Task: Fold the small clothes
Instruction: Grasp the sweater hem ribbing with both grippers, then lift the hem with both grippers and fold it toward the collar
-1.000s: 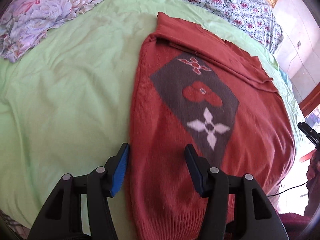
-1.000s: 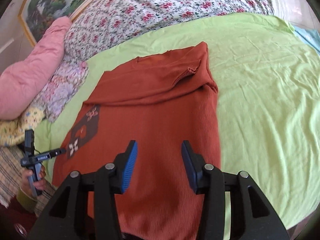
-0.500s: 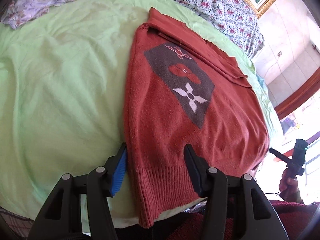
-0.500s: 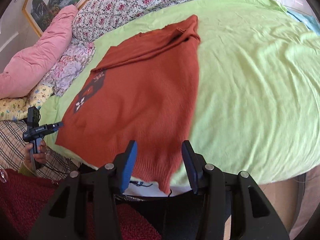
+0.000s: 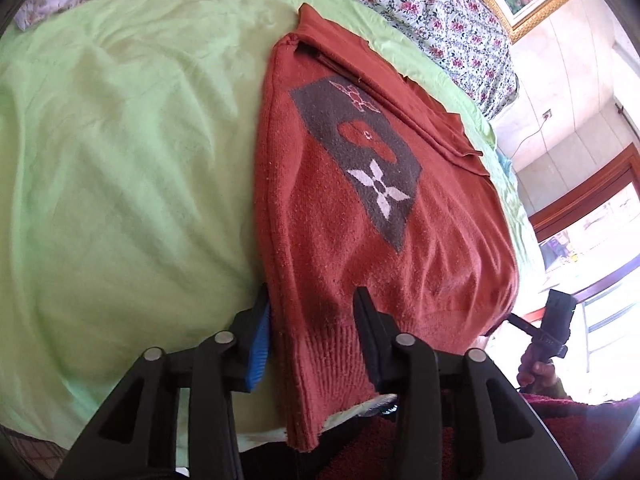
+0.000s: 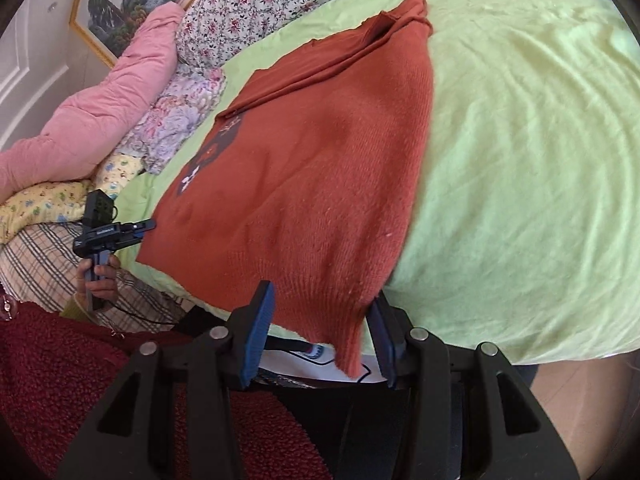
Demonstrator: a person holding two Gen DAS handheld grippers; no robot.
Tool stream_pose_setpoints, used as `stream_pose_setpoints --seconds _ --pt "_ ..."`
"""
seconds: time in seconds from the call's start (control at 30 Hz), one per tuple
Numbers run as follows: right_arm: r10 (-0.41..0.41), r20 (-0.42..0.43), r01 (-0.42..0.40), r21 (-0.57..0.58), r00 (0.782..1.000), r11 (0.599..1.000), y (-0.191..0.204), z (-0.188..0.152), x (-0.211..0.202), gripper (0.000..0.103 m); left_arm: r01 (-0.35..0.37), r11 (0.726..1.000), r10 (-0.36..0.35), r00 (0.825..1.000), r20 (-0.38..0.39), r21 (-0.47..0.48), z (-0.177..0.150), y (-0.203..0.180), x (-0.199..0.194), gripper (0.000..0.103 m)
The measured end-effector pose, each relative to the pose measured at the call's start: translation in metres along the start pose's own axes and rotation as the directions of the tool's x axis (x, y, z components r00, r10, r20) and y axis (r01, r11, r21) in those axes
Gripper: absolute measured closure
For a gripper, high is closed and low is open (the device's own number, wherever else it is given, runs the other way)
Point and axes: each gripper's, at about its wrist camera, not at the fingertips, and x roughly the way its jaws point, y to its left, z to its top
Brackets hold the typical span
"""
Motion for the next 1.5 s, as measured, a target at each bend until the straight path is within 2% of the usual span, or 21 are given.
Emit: stream_pose_setpoints --seconds 0.07,0.17,0.2,0.23,0.27,0.33,0.37,0.47,0.57,0.63,0.77,0.83,0.93,1.07,1.17,1.37,1.47,1.5 --pt "0.025 -0.002 -0.025 0.005 1.000 1.000 0.000 -0.002 0.006 0.055 0.021 0.999 -0.020 0.999 -0.030 0.024 0.001 -0.003 0.002 0.054" --pt "0.034 0.003 -0.034 0.007 0.999 0.999 -0.003 -0.003 0.009 0.057 -0.001 0.995 0.007 0.998 -0.062 0.096 0.003 -0.011 0.005 0.057" --pt "0.029 0.004 -0.029 0.007 1.000 1.000 -0.004 -0.003 0.008 0.060 -0.015 0.994 0.022 0.998 -0.064 0.112 0.003 -0.013 0.006 0.063" --pt "0.006 -0.001 -0.006 -0.001 1.000 1.000 -0.004 -0.003 0.007 0.070 -0.031 0.992 0.039 0.997 -0.064 0.125 0.003 -0.014 0.006 0.078" --pt "-0.007 -0.008 0.007 -0.008 1.000 1.000 -0.004 -0.003 0.006 0.082 -0.046 0.990 0.055 0.996 -0.067 0.135 0.002 -0.015 0.007 0.087" --pt "0.010 -0.027 -0.010 -0.011 1.000 1.000 -0.003 -0.003 0.005 0.093 -0.036 0.991 0.045 0.997 -0.067 0.130 -0.001 -0.015 0.006 0.096" --pt "0.032 -0.027 -0.033 -0.014 0.999 0.999 -0.001 -0.002 0.003 0.093 -0.031 0.991 0.039 0.997 -0.060 0.131 -0.003 -0.016 0.005 0.097" --pt "0.086 -0.008 -0.086 -0.044 0.996 0.995 0.012 0.006 -0.003 0.094 0.003 0.990 -0.003 1.000 -0.006 0.141 -0.011 -0.024 -0.004 0.098" --pt "0.157 0.048 -0.154 -0.056 0.986 0.986 0.024 0.020 -0.010 0.095 0.069 0.992 -0.077 0.994 0.074 0.103 -0.009 -0.025 -0.018 0.099" --pt "0.194 0.100 -0.188 -0.058 0.976 0.980 0.029 0.032 -0.017 0.095 0.104 0.991 -0.115 0.984 0.138 0.081 -0.002 -0.026 -0.030 0.099" --pt "0.237 0.219 -0.227 -0.070 0.947 0.971 0.033 0.061 -0.036 0.095 0.175 0.983 -0.185 0.948 0.260 0.060 0.016 -0.028 -0.051 0.099" --pt "0.245 0.279 -0.235 -0.070 0.928 0.969 0.030 0.075 -0.048 0.095 0.193 0.980 -0.200 0.927 0.318 0.055 0.035 -0.028 -0.058 0.099" --pt "0.242 0.343 -0.230 -0.076 0.908 0.970 0.025 0.100 -0.056 0.095 0.211 0.976 -0.214 0.905 0.368 0.049 0.064 -0.032 -0.059 0.099" --pt "0.222 0.411 -0.215 -0.066 0.884 0.974 0.019 0.135 -0.050 0.095 0.240 0.969 -0.241 0.884 0.400 0.054 0.107 -0.040 -0.052 0.099" --pt "0.189 0.456 -0.201 -0.022 0.870 0.979 0.005 0.168 -0.041 0.095 0.223 0.973 -0.227 0.883 0.411 0.060 0.146 -0.050 -0.040 0.099" --pt "0.146 0.494 -0.190 0.040 0.857 0.981 -0.023 0.231 -0.021 0.095 0.188 0.982 -0.177 0.881 0.439 0.021 0.223 -0.057 -0.009 0.099" --pt "0.108 0.487 -0.163 0.070 0.867 0.984 -0.036 0.260 -0.006 0.095 0.159 0.987 -0.141 0.887 0.439 -0.004 0.258 -0.056 0.016 0.099" --pt "0.100 0.485 -0.161 0.084 0.869 0.983 -0.042 0.270 0.001 0.095 0.140 0.990 -0.121 0.897 0.425 -0.013 0.269 -0.055 0.029 0.099"
